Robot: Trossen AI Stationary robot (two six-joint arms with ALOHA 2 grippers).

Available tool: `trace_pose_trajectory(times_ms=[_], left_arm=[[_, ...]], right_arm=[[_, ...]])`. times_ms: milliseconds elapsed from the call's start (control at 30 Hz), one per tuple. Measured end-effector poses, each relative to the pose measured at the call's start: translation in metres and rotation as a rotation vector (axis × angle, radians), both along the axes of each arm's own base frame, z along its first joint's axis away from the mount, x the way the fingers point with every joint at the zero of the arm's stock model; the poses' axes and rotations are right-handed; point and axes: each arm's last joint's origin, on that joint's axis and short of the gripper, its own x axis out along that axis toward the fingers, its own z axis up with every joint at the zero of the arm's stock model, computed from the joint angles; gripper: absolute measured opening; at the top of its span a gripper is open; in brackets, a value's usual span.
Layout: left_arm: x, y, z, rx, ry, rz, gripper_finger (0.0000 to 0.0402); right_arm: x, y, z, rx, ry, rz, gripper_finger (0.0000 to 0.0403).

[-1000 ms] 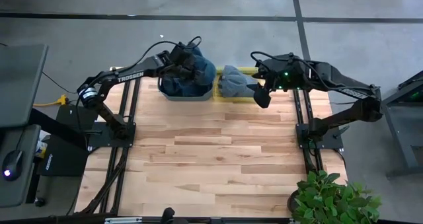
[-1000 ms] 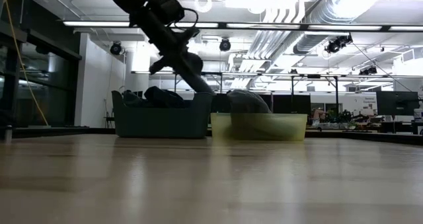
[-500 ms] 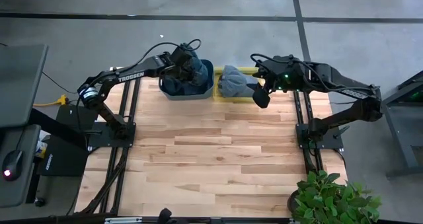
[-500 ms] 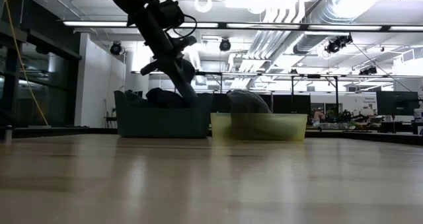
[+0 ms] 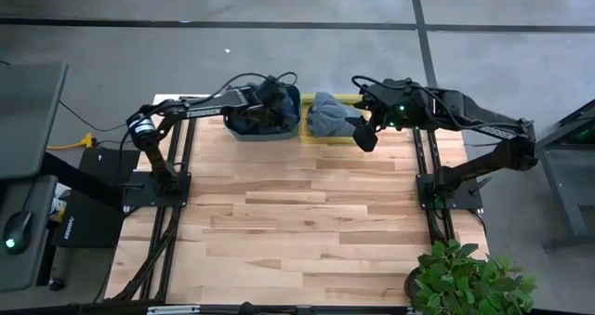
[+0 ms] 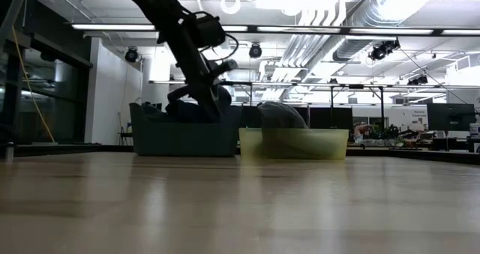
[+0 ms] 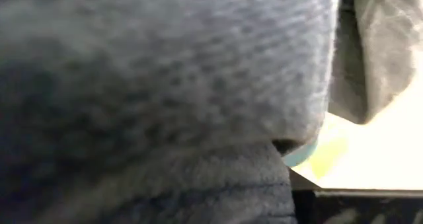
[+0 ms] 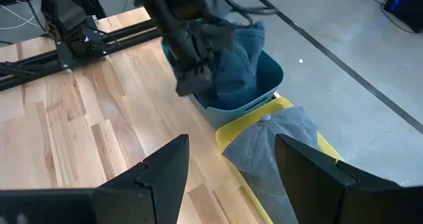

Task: Pick & Place hat
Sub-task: Put the blue cap into the blue bin

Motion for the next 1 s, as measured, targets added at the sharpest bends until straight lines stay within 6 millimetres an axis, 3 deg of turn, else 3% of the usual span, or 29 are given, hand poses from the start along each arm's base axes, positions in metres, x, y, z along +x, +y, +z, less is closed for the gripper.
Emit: trace_pose_trajectory(times_ms=[100,467,633,1000], left_arm=[[0.005,-0.001,-0.007,-0.014,0.009,0.01,0.0012],[0.002,0.001,-0.005,-0.025,0.0,0.025,0.007],[-0.009,0.003,0.012,-0.026,-0.038,0.03,0.0121],[-0.013,-0.001,0.019,-0.024,-0.046,0.011,0.0238]], right_arm=[[0.001,0.003,0.0,0.002,0.0,0.012,0.0217],[0.002,0.012,0.0,0.014,0.0,0.049,0.0217],[0.001,0.015,-0.002,0.016,0.022,0.058,0.0217],[0.001,0.02,-0.003,0.04,0.021,0.081,0.0217]])
